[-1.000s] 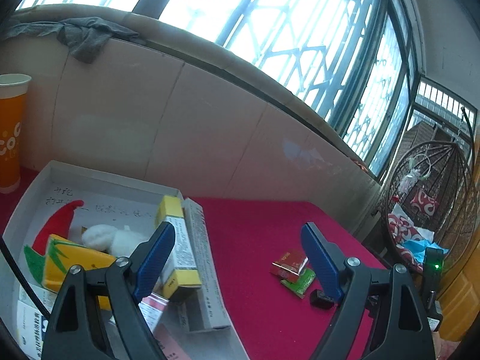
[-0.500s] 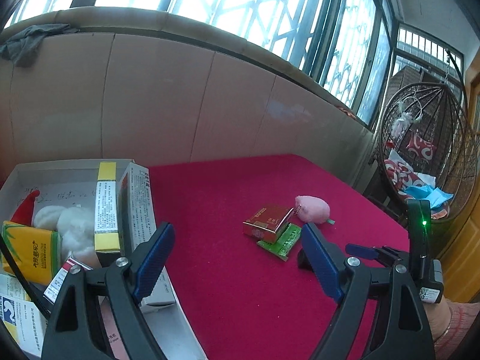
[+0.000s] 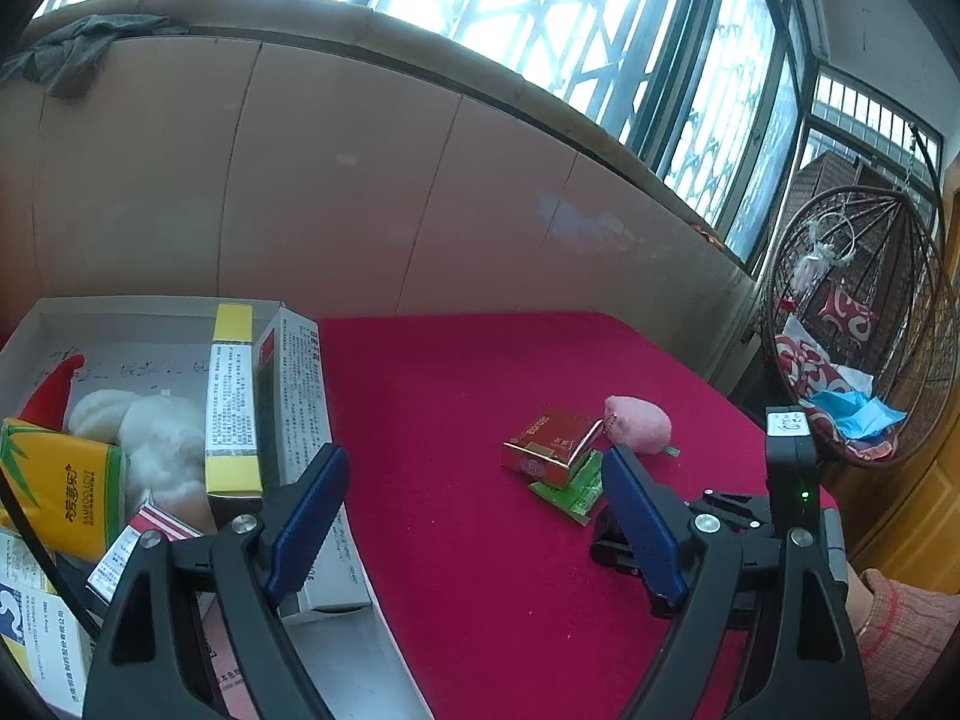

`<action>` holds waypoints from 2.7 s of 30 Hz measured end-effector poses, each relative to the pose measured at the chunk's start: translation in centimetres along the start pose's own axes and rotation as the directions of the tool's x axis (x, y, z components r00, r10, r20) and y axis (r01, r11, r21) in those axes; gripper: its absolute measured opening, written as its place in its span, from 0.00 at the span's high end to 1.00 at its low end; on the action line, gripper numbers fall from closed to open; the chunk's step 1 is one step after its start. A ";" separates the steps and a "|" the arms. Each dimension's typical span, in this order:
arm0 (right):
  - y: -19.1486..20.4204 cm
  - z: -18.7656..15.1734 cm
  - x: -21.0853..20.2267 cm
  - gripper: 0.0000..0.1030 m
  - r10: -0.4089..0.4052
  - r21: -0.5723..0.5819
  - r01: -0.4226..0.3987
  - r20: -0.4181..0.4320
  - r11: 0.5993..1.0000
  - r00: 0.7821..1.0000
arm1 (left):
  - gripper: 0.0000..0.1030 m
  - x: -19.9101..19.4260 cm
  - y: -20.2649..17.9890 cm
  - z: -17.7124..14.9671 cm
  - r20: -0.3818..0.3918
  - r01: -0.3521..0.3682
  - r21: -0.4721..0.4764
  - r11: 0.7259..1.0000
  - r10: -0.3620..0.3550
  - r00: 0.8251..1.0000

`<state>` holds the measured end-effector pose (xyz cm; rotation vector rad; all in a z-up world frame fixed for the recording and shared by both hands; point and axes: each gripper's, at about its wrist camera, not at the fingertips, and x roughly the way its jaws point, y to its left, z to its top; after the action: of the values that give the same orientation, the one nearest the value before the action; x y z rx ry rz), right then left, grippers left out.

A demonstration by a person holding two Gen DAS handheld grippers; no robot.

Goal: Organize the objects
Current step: 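Grasp red Sequoia pack with left gripper while right gripper grasps black charger, then lift red pack in left gripper while right gripper holds black charger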

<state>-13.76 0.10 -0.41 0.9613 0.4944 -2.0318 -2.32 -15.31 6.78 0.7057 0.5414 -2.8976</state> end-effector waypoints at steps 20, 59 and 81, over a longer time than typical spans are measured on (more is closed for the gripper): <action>-4.2 -4.0 -3.8 0.66 0.030 0.137 -0.033 0.026 0.990 0.999 | 0.16 13.5 -8.4 2.6 -0.307 0.039 0.205 0.978 0.027 0.951; -5.5 -3.8 -3.3 0.66 0.117 0.210 -0.125 0.052 0.970 0.992 | 0.43 19.0 -7.9 -0.5 -0.394 0.057 0.164 0.985 0.013 0.919; -5.1 -3.0 -2.3 0.67 0.052 0.171 -0.057 0.035 0.984 0.998 | 0.47 6.1 -8.1 -1.8 -0.114 -0.002 0.152 0.988 0.019 0.993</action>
<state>-15.64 6.13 -0.47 1.0332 0.2756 -2.0615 -8.46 -7.29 5.01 0.8982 0.3284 -2.9251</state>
